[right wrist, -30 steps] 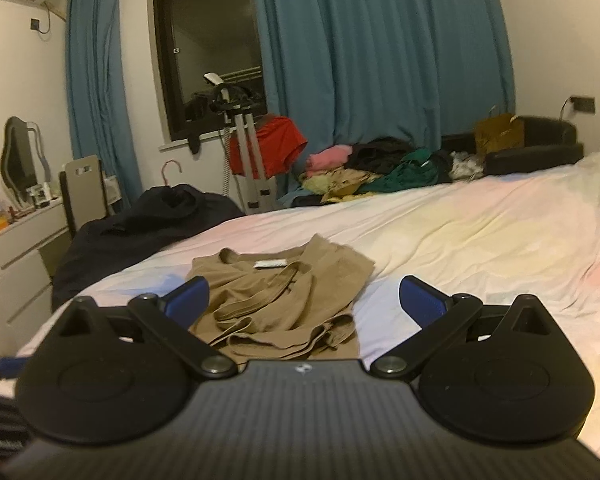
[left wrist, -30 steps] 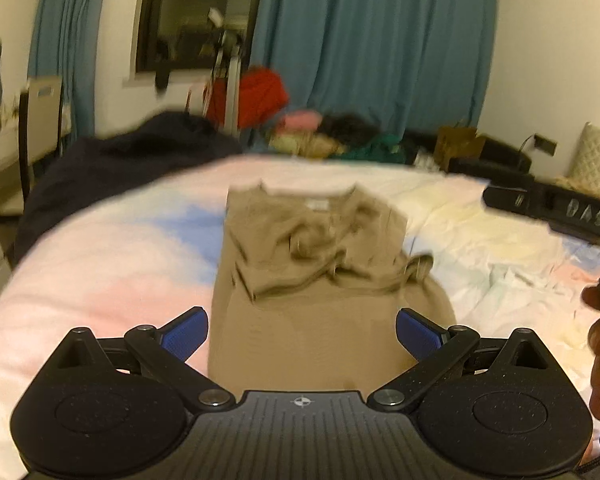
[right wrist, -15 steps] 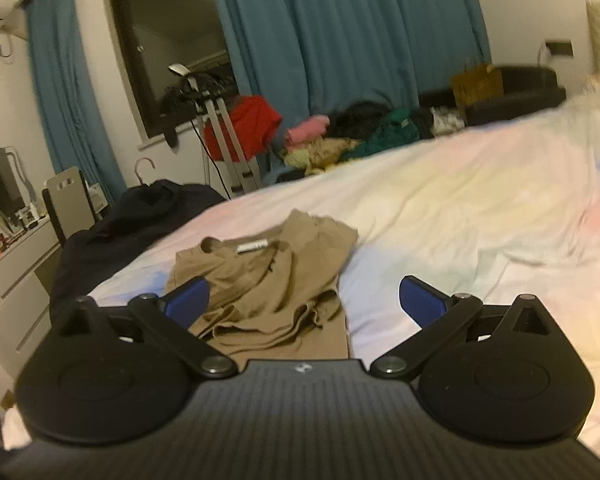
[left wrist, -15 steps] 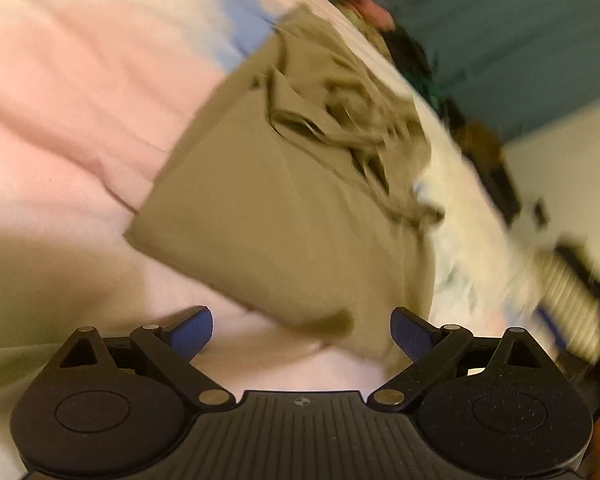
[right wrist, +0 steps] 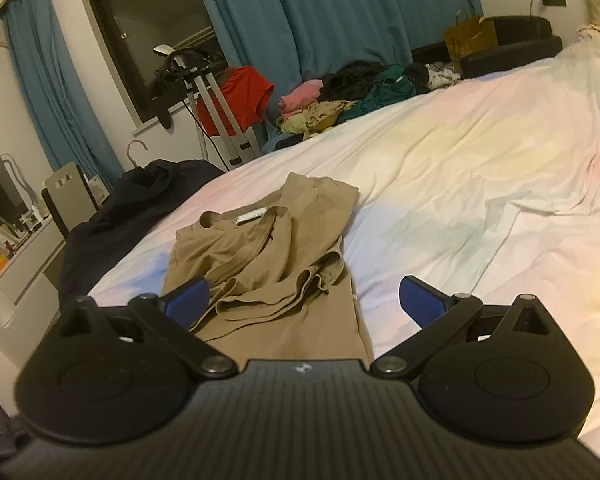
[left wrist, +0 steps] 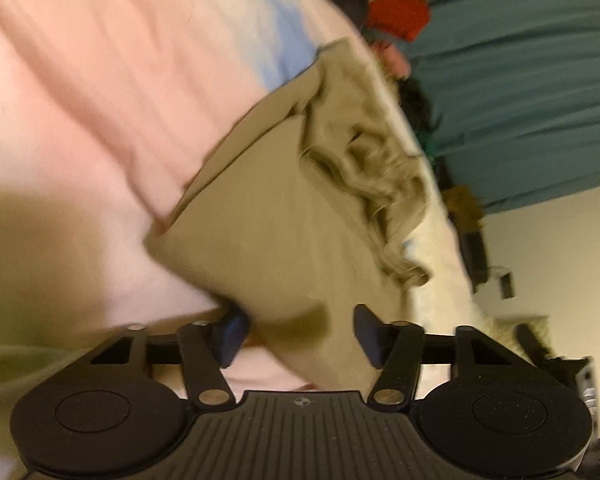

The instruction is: Fold clothes

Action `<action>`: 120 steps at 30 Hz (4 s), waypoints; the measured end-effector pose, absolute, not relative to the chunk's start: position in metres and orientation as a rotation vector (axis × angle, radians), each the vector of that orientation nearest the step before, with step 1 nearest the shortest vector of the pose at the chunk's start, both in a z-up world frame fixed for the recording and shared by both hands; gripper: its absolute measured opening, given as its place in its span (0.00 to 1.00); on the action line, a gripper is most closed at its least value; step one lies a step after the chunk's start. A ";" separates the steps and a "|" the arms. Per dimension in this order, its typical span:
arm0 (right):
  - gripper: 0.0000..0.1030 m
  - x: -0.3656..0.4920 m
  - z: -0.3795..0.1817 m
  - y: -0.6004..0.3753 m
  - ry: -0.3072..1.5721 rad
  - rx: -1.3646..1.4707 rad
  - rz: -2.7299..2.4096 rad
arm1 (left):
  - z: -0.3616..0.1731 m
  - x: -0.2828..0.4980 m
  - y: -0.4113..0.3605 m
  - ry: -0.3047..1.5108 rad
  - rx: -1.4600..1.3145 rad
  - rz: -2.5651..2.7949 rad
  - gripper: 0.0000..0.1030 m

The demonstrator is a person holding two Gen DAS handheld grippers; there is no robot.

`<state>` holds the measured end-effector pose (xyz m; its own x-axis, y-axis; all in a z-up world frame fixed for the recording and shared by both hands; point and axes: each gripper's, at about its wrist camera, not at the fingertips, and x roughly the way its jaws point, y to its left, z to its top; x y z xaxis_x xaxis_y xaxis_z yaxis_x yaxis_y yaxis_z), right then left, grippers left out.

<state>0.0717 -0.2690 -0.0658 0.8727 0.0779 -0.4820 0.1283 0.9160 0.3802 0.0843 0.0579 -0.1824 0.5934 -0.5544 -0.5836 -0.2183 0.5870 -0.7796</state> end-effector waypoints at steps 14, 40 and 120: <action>1.00 0.075 -0.119 -0.286 0.736 0.934 0.153 | -0.194 0.096 0.051 0.916 -0.985 -0.236 0.27; 0.19 0.073 -0.174 -0.297 0.803 1.320 0.068 | -0.173 0.084 0.046 0.863 -1.063 -0.444 0.41; 0.10 -0.076 -0.036 -0.312 0.727 1.134 0.283 | -0.046 -0.119 0.101 0.683 -1.264 -0.251 0.06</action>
